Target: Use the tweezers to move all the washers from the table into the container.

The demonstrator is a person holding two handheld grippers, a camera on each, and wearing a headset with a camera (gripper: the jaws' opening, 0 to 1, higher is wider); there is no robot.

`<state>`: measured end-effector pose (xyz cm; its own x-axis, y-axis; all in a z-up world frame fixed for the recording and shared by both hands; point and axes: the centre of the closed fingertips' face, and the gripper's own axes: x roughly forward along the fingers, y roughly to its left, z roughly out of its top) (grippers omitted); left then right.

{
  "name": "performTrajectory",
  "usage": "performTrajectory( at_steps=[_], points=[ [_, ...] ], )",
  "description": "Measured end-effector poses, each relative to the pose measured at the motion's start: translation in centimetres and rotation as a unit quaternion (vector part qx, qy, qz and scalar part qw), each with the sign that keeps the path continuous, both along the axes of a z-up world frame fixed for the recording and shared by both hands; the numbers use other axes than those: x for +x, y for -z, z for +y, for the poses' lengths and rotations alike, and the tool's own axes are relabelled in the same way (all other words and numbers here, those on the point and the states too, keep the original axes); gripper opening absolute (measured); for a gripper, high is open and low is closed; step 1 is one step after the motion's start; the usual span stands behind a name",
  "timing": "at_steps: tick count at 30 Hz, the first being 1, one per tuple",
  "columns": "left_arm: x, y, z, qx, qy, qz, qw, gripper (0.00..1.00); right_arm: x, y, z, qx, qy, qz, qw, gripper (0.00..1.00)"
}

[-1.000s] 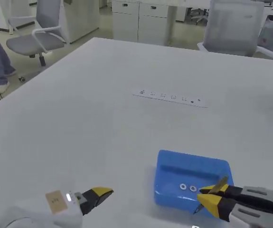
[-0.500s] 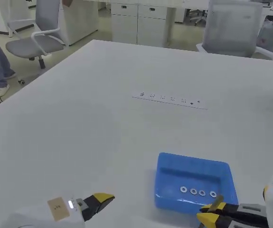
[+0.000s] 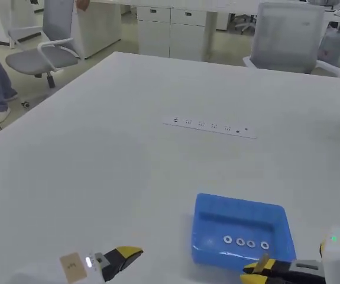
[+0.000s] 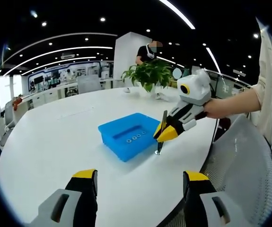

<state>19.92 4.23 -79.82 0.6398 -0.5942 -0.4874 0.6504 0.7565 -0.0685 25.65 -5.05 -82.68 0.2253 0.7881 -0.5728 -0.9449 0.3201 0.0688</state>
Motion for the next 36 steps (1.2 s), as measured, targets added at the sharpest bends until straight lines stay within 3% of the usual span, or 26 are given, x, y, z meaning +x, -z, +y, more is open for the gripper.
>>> performTrajectory(
  at_steps=[8,17,23,29,36],
  points=[
    [0.3,-0.4,0.3,-0.004,-0.01,-0.011,0.9999,0.75,0.5,-0.7,-0.1,0.009,0.024,-0.002,0.9997,0.02],
    [0.4,-0.6,0.5,-0.005,-0.014,-0.016,0.9997,0.75,1.3,-5.2,1.1,0.068,0.028,-0.001,0.9973,0.02],
    [0.5,-0.7,0.5,-0.008,-0.017,-0.019,0.9997,0.75,2.1,-7.0,2.5,0.091,0.022,-0.009,0.9956,0.02],
    [0.6,-0.7,0.6,-0.008,-0.018,-0.021,0.9996,0.74,3.6,-7.4,3.8,0.1,0.025,-0.012,0.9946,0.03],
    [0.6,-0.9,0.7,-0.01,-0.023,-0.024,0.9994,0.74,5.5,-6.0,4.9,0.09,0.035,0.003,0.9953,0.03]
  ],
)
